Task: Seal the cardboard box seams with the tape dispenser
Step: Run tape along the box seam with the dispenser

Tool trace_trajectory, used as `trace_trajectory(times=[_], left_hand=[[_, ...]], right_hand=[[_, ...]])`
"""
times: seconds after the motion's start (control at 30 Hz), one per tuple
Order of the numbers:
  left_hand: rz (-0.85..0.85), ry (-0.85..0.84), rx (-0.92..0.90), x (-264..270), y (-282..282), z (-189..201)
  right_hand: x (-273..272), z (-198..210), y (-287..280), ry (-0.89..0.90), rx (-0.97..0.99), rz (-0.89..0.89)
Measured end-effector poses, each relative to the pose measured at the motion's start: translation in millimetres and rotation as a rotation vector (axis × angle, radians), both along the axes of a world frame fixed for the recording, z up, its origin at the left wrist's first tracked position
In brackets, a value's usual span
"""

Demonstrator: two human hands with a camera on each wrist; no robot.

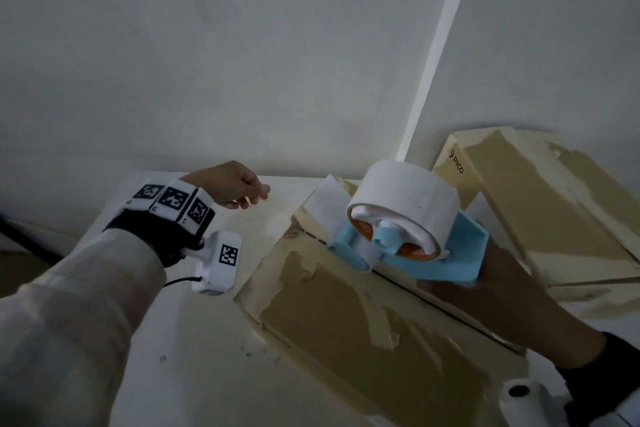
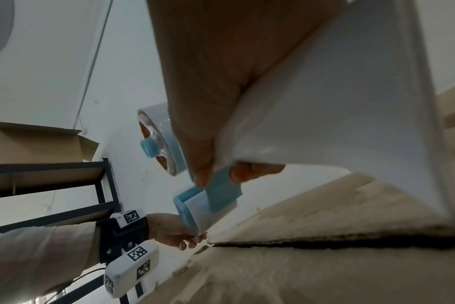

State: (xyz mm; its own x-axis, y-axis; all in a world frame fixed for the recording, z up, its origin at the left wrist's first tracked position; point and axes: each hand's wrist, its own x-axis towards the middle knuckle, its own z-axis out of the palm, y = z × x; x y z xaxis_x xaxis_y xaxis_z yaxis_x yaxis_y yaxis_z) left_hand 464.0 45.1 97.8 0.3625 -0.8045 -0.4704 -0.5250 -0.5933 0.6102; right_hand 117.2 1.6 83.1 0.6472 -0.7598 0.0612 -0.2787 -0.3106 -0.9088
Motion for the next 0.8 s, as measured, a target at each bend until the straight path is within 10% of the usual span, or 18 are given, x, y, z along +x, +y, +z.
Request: trace_trajectory(times=[0.8], left_hand=[[-0.290,0.025,0.273,-16.9,-16.2,-61.0]], right_hand=[[9.2,-15.6,-11.7,0.238,-0.085,0.046]])
